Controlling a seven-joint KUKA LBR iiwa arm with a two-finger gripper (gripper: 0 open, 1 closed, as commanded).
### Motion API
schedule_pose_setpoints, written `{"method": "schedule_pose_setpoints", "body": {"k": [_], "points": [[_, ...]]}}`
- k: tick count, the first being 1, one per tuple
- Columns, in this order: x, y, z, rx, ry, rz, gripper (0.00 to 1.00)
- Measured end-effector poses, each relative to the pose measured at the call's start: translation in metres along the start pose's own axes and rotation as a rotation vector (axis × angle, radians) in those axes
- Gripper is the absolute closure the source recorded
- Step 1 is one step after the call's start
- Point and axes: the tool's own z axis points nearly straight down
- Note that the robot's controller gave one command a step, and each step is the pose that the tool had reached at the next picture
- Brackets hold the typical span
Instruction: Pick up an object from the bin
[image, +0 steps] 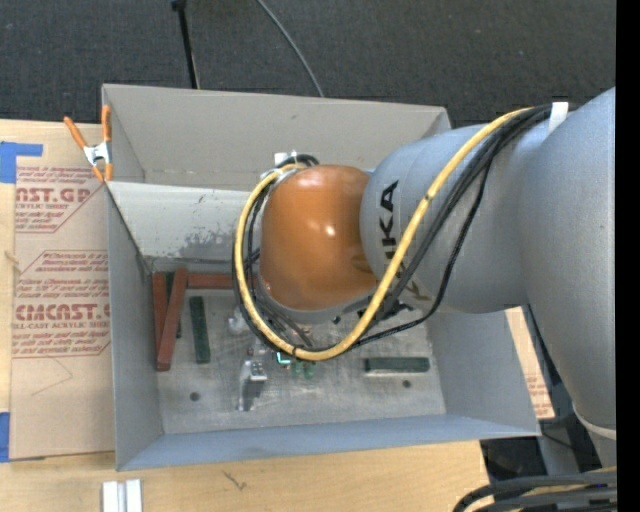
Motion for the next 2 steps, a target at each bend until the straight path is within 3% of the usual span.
{"method": "schedule_pose_setpoints", "body": {"k": [1,2], "points": [[-0.002,-0.001,-0.004,-0.002,-0.007,0.002,0.00],[-0.042,-0.038,0.053,-0.004,-0.015,-0.002,0.00]]}}
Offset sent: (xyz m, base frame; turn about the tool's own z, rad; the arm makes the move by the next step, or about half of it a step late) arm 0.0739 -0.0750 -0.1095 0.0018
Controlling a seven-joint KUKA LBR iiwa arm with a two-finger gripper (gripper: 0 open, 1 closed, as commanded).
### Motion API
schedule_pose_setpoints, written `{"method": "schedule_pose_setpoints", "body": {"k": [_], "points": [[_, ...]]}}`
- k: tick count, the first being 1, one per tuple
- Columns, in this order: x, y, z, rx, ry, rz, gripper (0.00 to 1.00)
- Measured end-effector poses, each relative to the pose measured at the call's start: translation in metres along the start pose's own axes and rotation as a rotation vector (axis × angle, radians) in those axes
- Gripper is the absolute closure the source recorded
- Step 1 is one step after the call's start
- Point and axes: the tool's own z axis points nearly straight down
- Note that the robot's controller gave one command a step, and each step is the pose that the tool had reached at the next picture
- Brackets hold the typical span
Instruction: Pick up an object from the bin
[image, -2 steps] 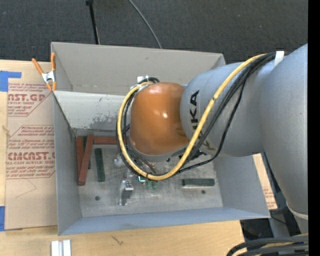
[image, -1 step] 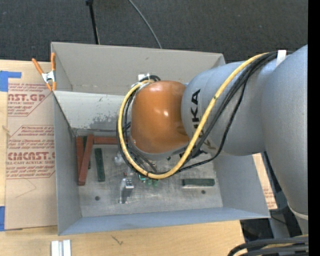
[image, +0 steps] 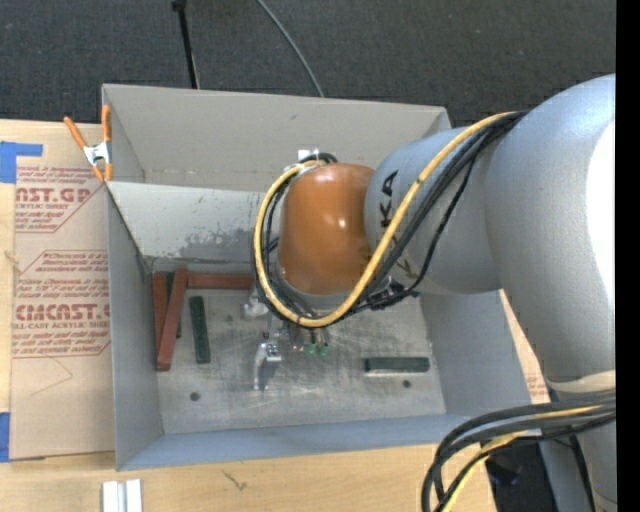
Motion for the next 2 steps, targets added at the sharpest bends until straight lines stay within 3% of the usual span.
{"method": "schedule_pose_setpoints", "body": {"k": [1,2], "points": [[0.003,-0.011,0.050,0.002,0.004,-0.099,0.00],[-0.042,-0.028,0.051,-0.003,0.005,-0.076,0.00]]}}
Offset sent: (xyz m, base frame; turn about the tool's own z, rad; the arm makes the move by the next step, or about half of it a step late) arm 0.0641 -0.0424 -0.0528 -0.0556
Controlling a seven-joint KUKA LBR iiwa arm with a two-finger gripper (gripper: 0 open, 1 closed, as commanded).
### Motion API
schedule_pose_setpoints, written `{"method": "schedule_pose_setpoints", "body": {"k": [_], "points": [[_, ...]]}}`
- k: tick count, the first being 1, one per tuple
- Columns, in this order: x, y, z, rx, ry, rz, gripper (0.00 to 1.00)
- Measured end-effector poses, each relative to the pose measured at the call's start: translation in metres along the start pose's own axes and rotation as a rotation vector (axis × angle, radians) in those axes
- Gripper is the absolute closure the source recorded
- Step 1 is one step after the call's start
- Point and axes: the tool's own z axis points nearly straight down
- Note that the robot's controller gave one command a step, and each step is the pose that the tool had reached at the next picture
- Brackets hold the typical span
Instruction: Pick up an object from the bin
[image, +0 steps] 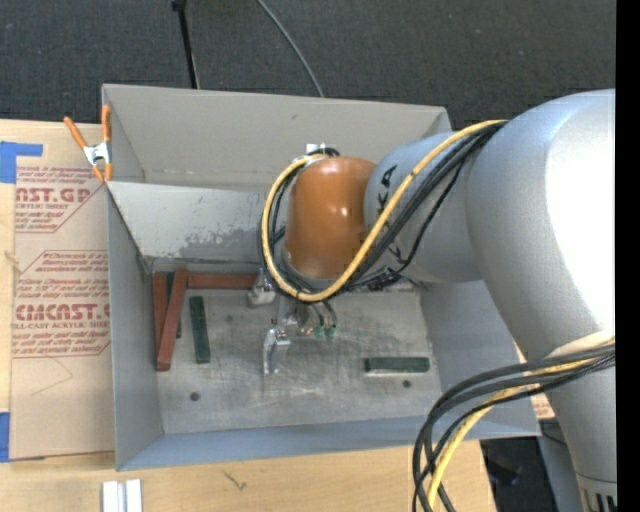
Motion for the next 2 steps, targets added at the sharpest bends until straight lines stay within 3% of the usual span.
{"method": "schedule_pose_setpoints", "body": {"k": [1,2], "points": [[0.010,-0.011,-0.030,0.005,0.002,-0.024,0.00],[0.014,-0.022,-0.027,0.004,-0.003,-0.095,0.00]]}}
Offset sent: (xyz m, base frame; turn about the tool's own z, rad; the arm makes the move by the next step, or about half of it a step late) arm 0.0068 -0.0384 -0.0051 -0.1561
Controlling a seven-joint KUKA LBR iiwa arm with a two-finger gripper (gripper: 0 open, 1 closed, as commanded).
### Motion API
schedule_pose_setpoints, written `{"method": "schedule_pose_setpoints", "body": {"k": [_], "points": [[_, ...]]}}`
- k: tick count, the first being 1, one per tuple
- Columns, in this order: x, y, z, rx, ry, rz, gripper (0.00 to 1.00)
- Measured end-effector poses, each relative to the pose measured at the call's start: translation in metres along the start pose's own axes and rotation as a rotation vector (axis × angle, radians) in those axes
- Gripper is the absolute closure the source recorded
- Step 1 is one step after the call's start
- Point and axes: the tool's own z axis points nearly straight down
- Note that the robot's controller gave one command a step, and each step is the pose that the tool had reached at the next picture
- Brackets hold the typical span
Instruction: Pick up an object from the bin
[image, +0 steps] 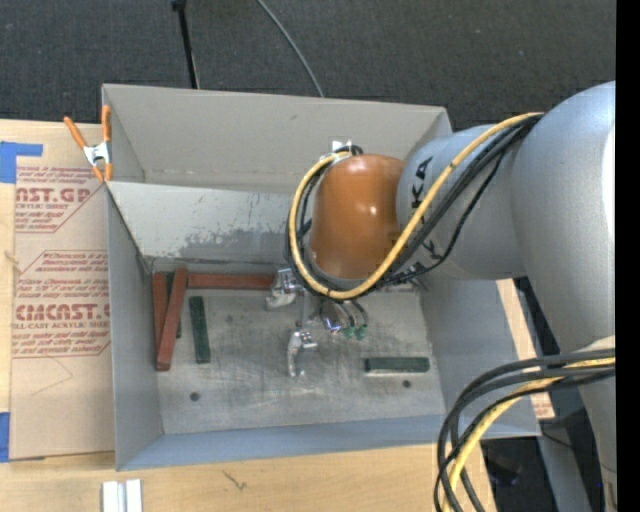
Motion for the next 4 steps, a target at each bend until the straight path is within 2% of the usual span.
{"method": "schedule_pose_setpoints", "body": {"k": [1,2,3,4], "points": [[0.005,-0.053,0.001,-0.001,0.005,0.003,0.00],[0.016,-0.072,0.023,0.002,0.003,-0.016,0.00],[0.025,-0.101,-0.007,-0.002,0.007,0.038,0.00],[0.042,-0.111,-0.006,0.003,-0.002,-0.052,0.00]]}}
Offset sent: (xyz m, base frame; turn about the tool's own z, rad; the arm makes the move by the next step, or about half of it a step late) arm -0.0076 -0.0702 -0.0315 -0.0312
